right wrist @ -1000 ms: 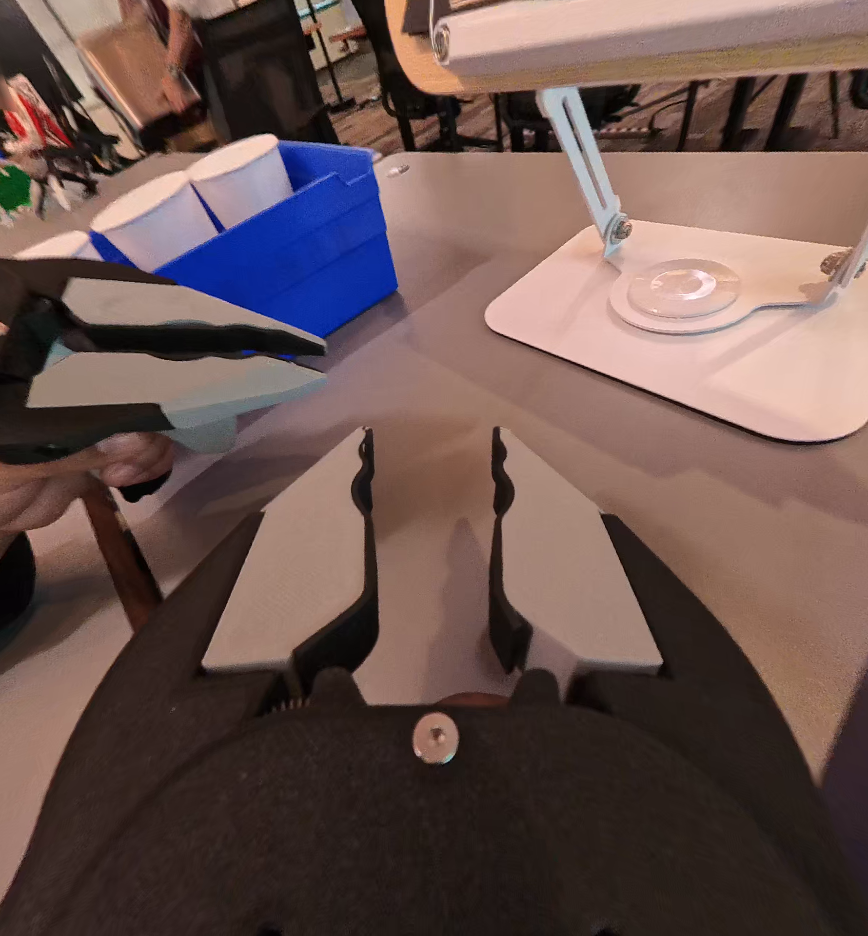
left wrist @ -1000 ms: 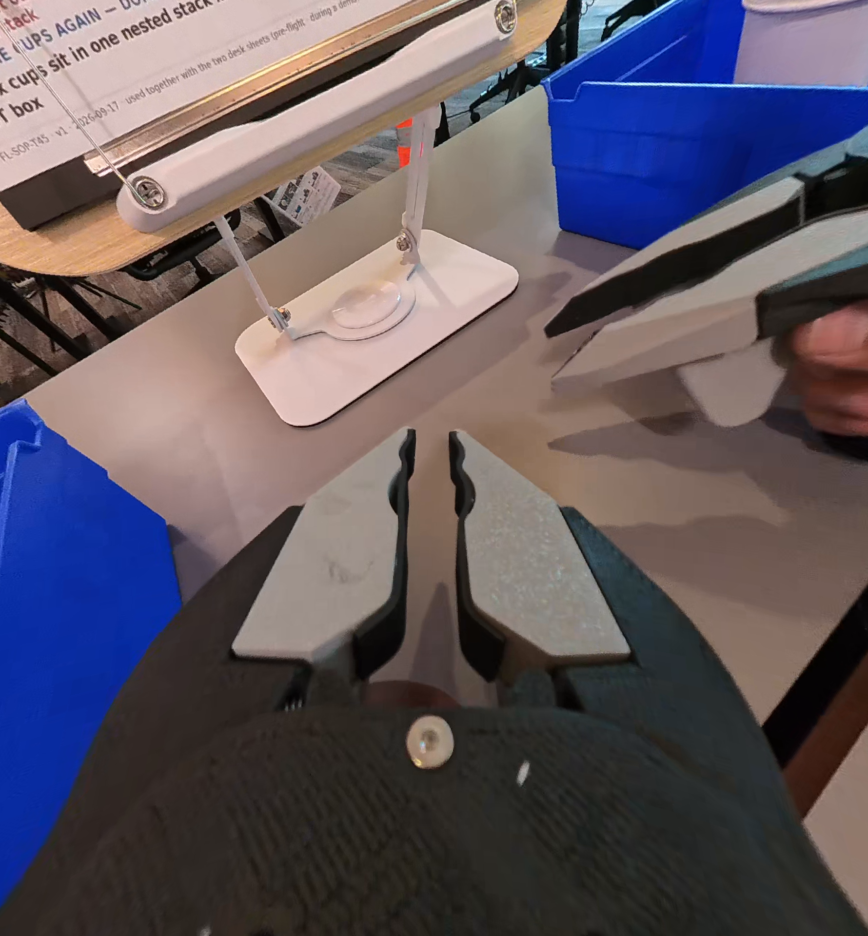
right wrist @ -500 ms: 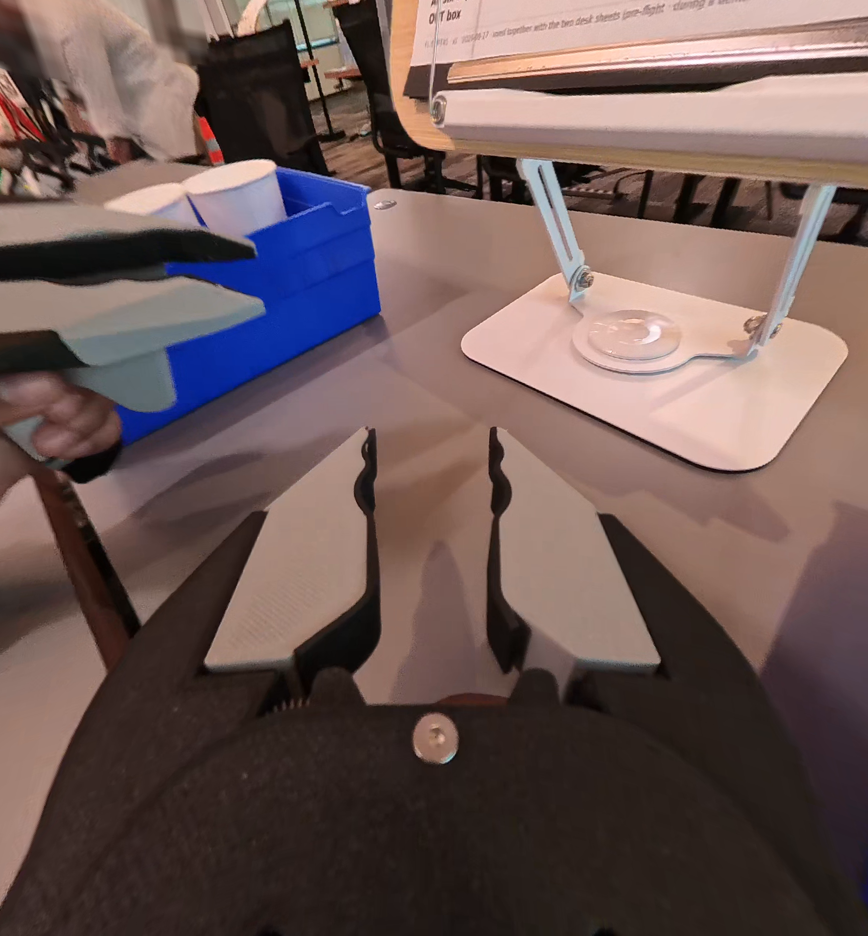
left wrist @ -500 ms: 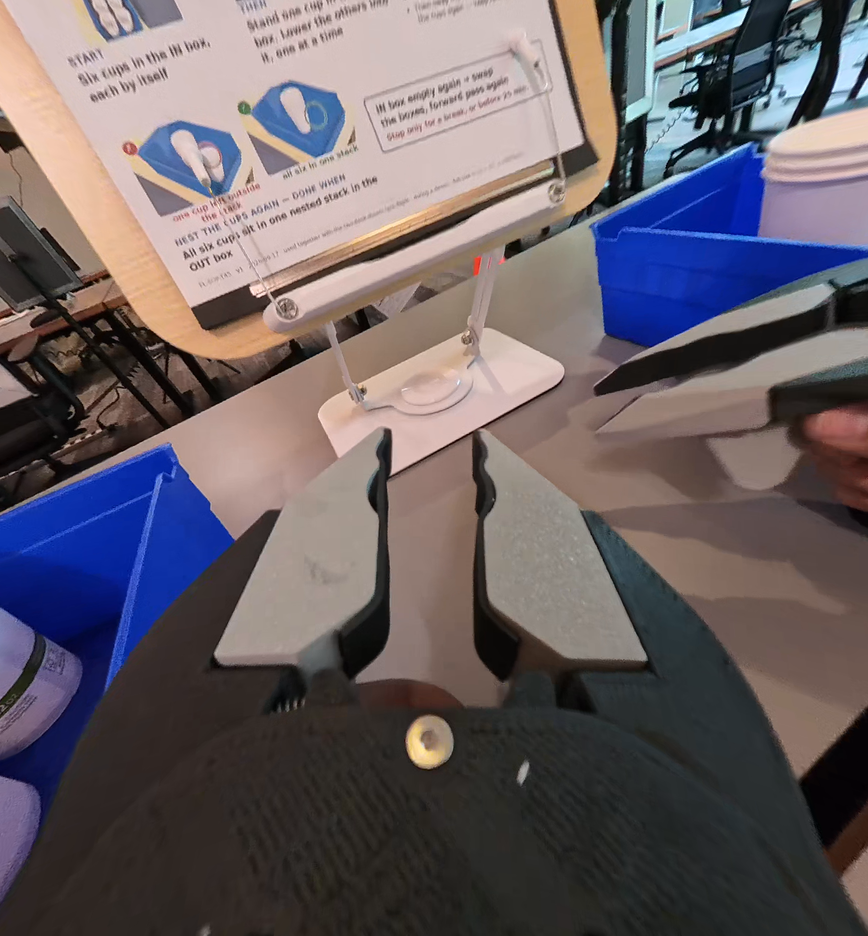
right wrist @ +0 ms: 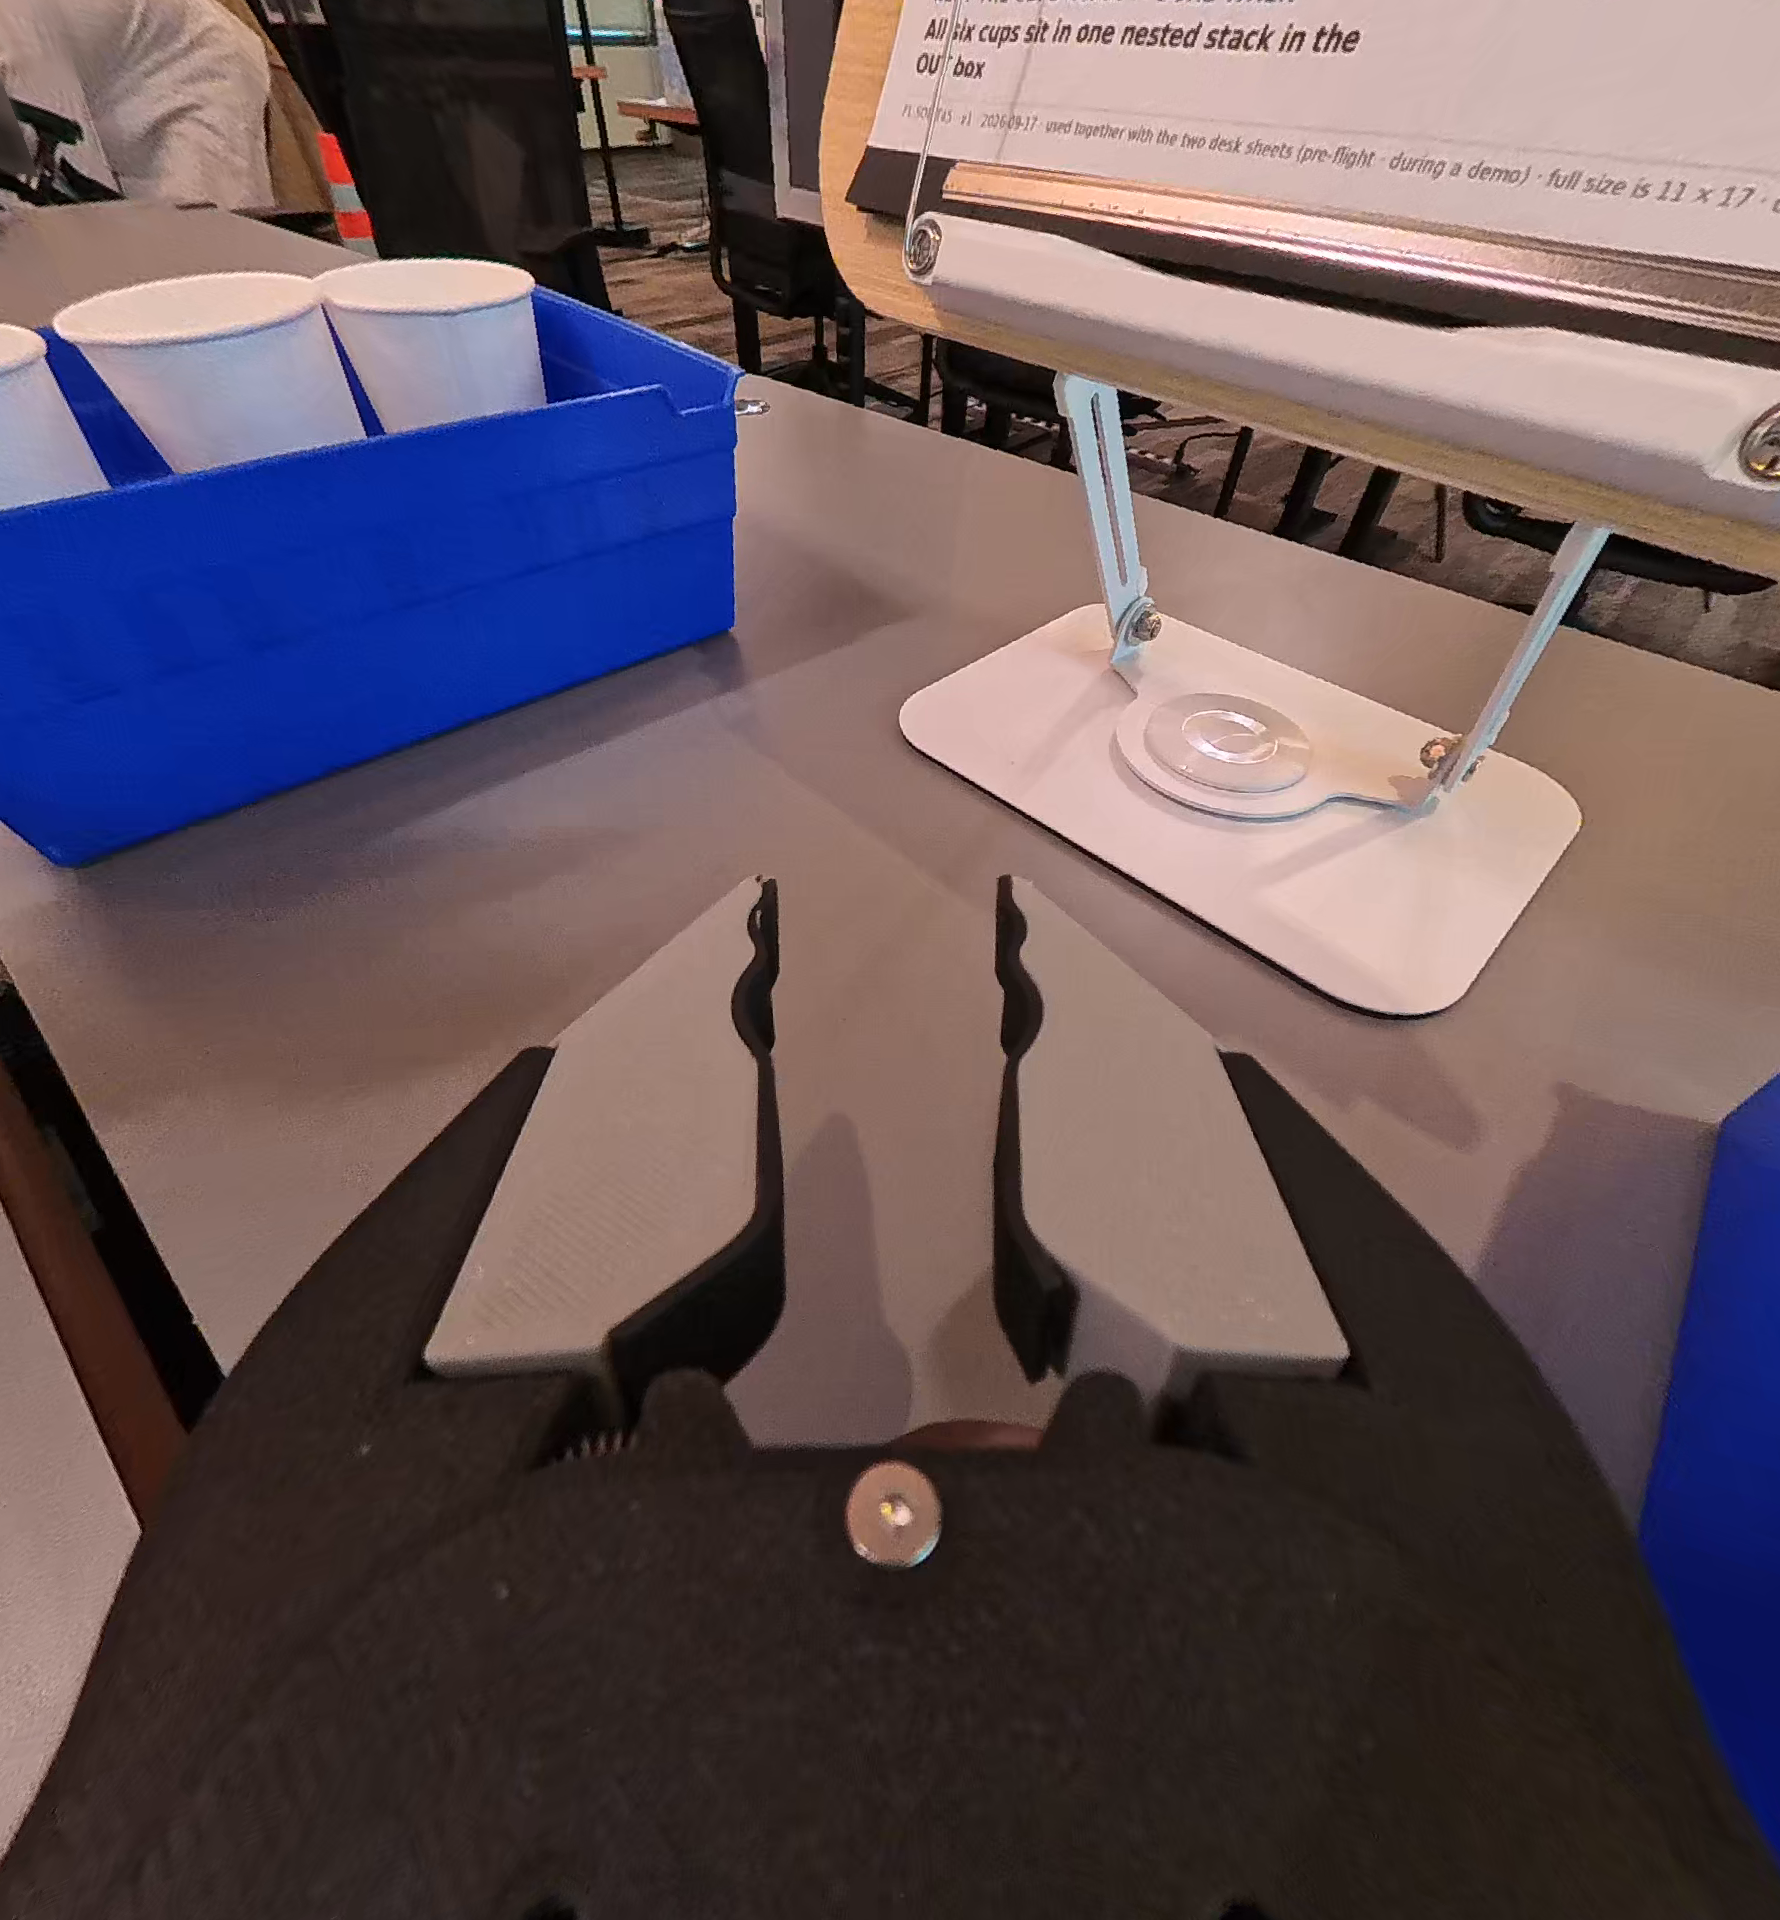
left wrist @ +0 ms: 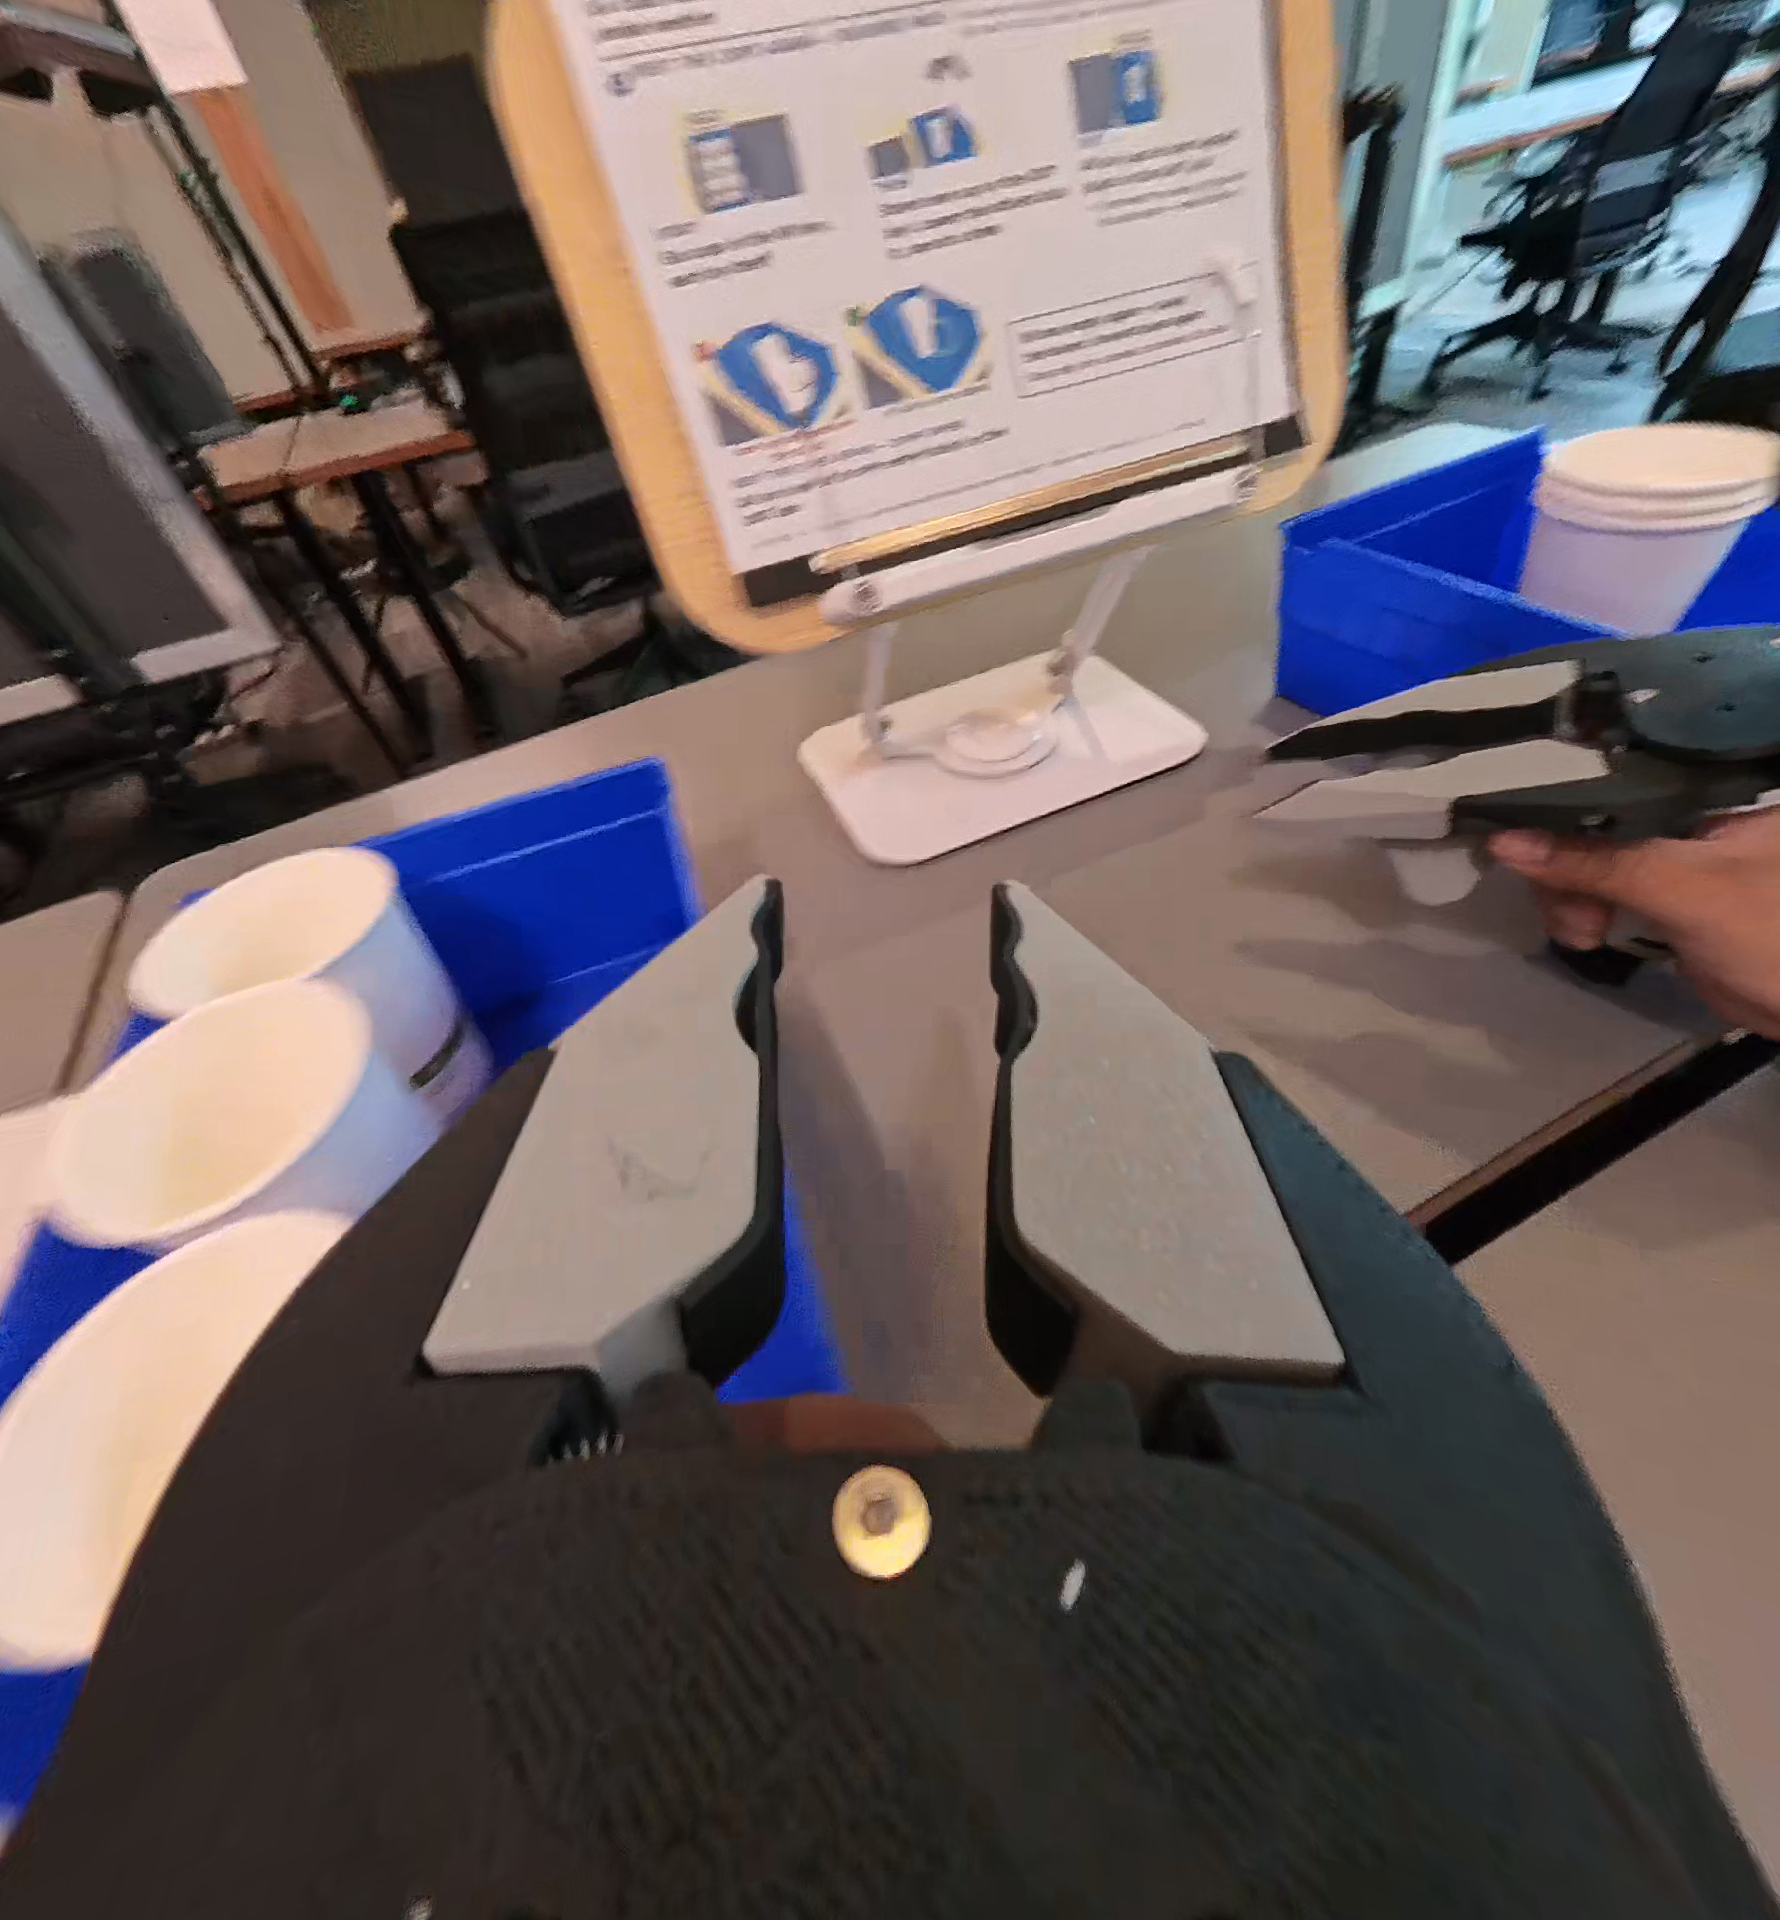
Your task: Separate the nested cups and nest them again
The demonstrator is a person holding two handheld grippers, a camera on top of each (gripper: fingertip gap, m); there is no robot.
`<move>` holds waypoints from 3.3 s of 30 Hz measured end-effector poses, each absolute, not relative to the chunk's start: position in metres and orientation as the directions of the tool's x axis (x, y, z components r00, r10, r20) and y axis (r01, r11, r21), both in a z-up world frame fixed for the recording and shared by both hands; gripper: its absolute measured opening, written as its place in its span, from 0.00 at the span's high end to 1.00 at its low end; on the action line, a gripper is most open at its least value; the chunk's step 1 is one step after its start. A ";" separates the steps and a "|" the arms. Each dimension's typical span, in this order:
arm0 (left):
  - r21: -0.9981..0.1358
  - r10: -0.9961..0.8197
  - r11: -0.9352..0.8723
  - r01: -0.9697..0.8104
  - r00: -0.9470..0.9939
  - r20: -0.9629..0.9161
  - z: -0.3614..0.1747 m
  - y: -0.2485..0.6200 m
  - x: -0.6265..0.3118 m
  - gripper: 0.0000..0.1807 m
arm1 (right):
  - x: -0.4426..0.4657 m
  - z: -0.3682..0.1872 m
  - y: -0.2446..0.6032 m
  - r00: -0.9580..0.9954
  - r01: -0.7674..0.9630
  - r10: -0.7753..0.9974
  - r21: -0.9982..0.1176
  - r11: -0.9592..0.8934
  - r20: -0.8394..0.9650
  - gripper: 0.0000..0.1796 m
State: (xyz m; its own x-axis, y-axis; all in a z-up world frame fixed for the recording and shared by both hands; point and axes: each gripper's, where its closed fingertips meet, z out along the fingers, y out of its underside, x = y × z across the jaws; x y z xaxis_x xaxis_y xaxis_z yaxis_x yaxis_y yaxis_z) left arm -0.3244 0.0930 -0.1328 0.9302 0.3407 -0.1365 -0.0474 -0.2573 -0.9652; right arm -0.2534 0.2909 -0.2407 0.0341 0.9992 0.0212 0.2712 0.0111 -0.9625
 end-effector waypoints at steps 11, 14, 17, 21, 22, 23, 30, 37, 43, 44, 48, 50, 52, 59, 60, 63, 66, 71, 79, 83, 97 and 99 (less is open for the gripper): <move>-0.870 0.545 -0.465 0.162 0.827 -0.138 -0.174 0.009 -0.425 0.75 | -0.249 -0.233 0.293 0.037 0.245 0.999 -0.969 -0.023 -0.014 0.78; -0.828 0.543 -0.528 0.188 0.825 -0.159 -0.196 0.005 -0.434 0.75 | -0.248 -0.232 0.294 0.040 0.240 0.999 -0.970 -0.032 -0.023 0.78; -0.770 0.534 -0.604 0.207 0.822 -0.198 -0.221 0.000 -0.442 0.81 | -0.248 -0.231 0.296 0.041 0.236 0.999 -0.971 -0.043 -0.034 0.78; -0.768 0.542 -0.605 0.210 0.815 -0.204 -0.229 -0.003 -0.451 0.98 | -0.248 -0.232 0.297 0.040 0.237 0.998 -0.970 -0.051 -0.042 0.78; -0.764 0.534 -0.609 0.214 0.823 -0.195 -0.230 -0.004 -0.451 0.98 | -0.248 -0.231 0.297 0.041 0.236 0.998 -0.971 -0.050 -0.042 0.78; -0.754 0.524 -0.619 0.219 0.830 -0.189 -0.229 -0.006 -0.450 0.99 | -0.247 -0.230 0.298 0.042 0.233 0.998 -0.971 -0.050 -0.042 0.78; -0.811 0.506 -0.570 0.129 0.833 -0.223 -0.174 -0.007 -0.436 1.00 | -0.246 -0.229 0.299 0.037 0.226 0.997 -0.971 -0.072 -0.065 0.79; -0.822 0.405 -0.512 -0.249 0.774 -0.486 -0.091 0.033 -0.387 1.00 | -0.244 -0.224 0.305 0.045 0.207 0.995 -0.973 -0.098 -0.090 0.79; -0.585 0.059 -0.551 -0.595 0.671 -0.739 -0.105 0.103 -0.315 1.00 | -0.239 -0.207 0.295 -0.019 0.164 0.989 -0.976 -0.142 -0.147 0.78; -0.512 0.006 -0.561 -0.651 0.615 -0.789 -0.113 0.113 -0.308 1.00 | -0.238 -0.202 0.291 -0.042 0.153 0.986 -0.976 -0.153 -0.161 0.78; -0.352 -0.253 -0.499 -0.792 0.522 -0.814 -0.155 0.147 -0.264 1.00 | -0.232 -0.183 0.277 -0.116 0.107 0.974 -0.977 -0.183 -0.195 0.77; -0.303 -0.377 -0.454 -0.838 0.489 -0.787 -0.179 0.158 -0.244 1.00 | -0.229 -0.176 0.269 -0.157 0.090 0.966 -0.977 -0.195 -0.207 0.76; -0.245 -0.457 -0.426 -0.871 0.441 -0.773 -0.199 0.167 -0.234 1.00 | -0.227 -0.169 0.258 -0.223 0.082 0.945 -0.970 -0.227 -0.240 0.75; -0.112 -0.532 -0.383 -0.917 0.318 -0.785 -0.230 0.187 -0.221 1.00 | -0.229 -0.177 0.241 -0.286 0.166 0.918 -0.958 -0.234 -0.274 0.72; -0.100 -0.534 -0.380 -0.919 0.307 -0.788 -0.232 0.188 -0.219 1.00 | -0.232 -0.184 0.241 -0.271 0.200 0.923 -0.954 -0.224 -0.274 0.72; -0.075 -0.546 -0.365 -0.928 0.278 -0.790 -0.239 0.192 -0.212 1.00 | -0.237 -0.213 0.245 -0.202 0.321 0.947 -0.930 -0.179 -0.251 0.76; -0.067 -0.555 -0.394 -0.917 0.295 -0.778 -0.248 0.194 -0.210 1.00 | -0.239 -0.225 0.239 -0.211 0.362 0.953 -0.923 -0.132 -0.219 0.94; -0.124 -0.509 -0.467 -0.876 0.380 -0.772 -0.260 0.205 -0.207 1.00 | -0.241 -0.239 0.253 -0.085 0.410 0.996 -0.912 0.014 -0.023 1.00; -0.441 -0.395 -0.421 -0.792 0.598 -0.697 -0.247 0.219 -0.181 0.89 | -0.237 -0.234 0.275 -0.039 0.370 0.975 -0.909 -0.189 -0.219 1.00; -0.628 -0.325 -0.361 -0.690 0.724 -0.609 -0.220 0.219 -0.181 0.88 | -0.234 -0.224 0.288 -0.003 0.324 0.973 -0.920 -0.218 -0.232 1.00; -0.975 0.104 -0.219 0.038 0.994 0.015 -0.219 0.240 -0.277 1.00 | -0.210 -0.165 0.321 0.170 0.037 0.979 -0.992 -0.117 -0.109 1.00; -0.976 0.141 -0.213 0.031 0.990 0.001 -0.230 0.244 -0.285 1.00 | -0.206 -0.159 0.323 0.192 0.013 0.978 -0.996 -0.084 -0.080 1.00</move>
State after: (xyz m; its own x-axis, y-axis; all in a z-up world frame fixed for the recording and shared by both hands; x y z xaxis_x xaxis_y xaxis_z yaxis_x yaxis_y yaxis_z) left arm -0.2850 0.2436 -0.2298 0.9900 0.1413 0.0011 0.0315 -0.2133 -0.9765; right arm -0.2058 0.3230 -0.1586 0.1915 0.9782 -0.0799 0.0127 -0.0839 -0.9964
